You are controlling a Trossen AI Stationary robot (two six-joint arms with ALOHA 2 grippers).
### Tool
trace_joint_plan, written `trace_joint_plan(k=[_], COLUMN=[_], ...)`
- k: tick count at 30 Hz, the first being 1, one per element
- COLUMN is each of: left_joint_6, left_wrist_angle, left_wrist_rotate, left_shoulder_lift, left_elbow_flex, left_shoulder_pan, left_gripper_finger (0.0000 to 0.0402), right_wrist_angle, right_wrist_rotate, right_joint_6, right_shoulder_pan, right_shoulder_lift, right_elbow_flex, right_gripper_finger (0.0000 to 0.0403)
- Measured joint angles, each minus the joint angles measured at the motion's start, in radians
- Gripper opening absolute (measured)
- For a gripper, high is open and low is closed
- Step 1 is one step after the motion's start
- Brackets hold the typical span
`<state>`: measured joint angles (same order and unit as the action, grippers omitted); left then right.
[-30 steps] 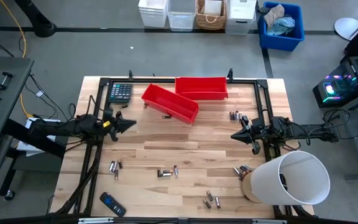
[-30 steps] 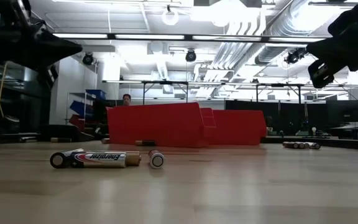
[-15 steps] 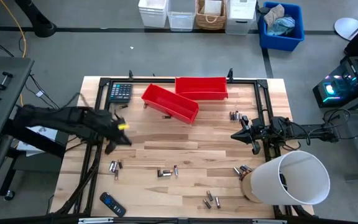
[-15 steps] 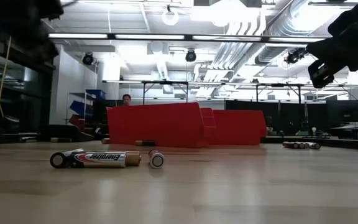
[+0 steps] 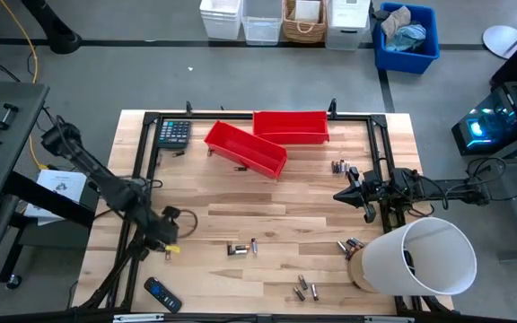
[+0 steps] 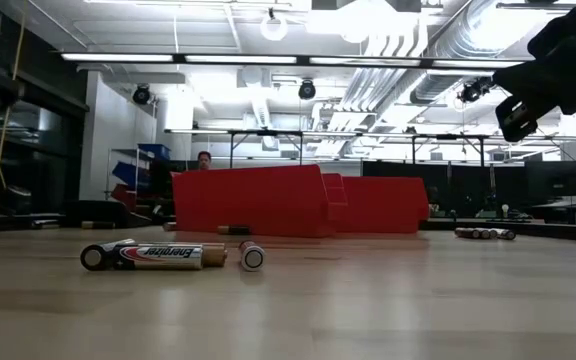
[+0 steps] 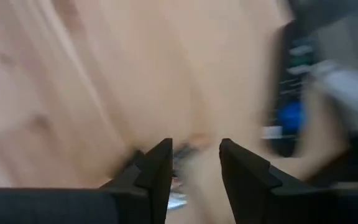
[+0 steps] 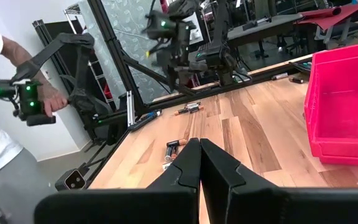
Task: Sort batteries
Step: Put the black battery into the bottom red bin
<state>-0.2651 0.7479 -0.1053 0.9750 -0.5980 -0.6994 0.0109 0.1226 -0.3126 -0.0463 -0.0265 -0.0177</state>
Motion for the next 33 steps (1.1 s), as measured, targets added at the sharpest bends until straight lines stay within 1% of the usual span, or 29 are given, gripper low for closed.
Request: trace_joint_plan(k=[2,3,8,13,18,24,25,27,29,30,33], left_joint_6=[0.027,0.023,0.012,-0.017,-0.04,-0.015,-0.026,-0.061,-0.096,-0.119,-0.181], left_wrist_angle=[0.007,0.008,0.005,0.003,0.002,-0.007,-0.006,-0.006,-0.009,-0.013,-0.028], left_wrist_rotate=[0.077,0.093,0.135,0.143,0.125,0.142,0.135,0.125,0.111,0.1,0.089], left_shoulder_lift=[0.061,0.091,0.229,0.343,0.391,0.412,0.418,0.427,0.43,0.428,0.421], left_elbow_flex=[0.0,0.0,0.0,0.0,0.0,-0.003,-0.003,-0.004,-0.004,-0.005,-0.033], left_shoulder_pan=[-0.016,-0.016,-0.016,-0.014,-0.014,-0.009,-0.003,0.006,0.018,0.028,0.069], left_gripper_finger=[0.0125,0.0125,0.0125,0.0125,0.0125,0.0122,0.0117,0.0091,0.0046,0.0031,0.0029], right_wrist_angle=[0.0,0.0,0.0,0.0,0.0,0.0,0.0,0.0,0.0,0.0,0.0], right_wrist_rotate=[0.0,0.0,0.0,0.0,0.0,0.0,0.0,0.0,0.0,0.0,0.0], right_joint_6=[0.0,0.0,0.0,0.0,0.0,0.0,0.0,0.0,0.0,0.0,0.0], right_shoulder_pan=[0.0,0.0,0.0,0.0,0.0,0.0,0.0,0.0,0.0,0.0,0.0], right_shoulder_lift=[0.0,0.0,0.0,0.0,0.0,0.0,0.0,0.0,0.0,0.0,0.0], right_elbow_flex=[0.0,0.0,0.0,0.0,0.0,0.0,0.0,0.0,0.0,0.0,0.0], right_gripper_finger=[0.0,0.0,0.0,0.0,0.0,0.0,0.0,0.0,0.0,0.0,0.0])
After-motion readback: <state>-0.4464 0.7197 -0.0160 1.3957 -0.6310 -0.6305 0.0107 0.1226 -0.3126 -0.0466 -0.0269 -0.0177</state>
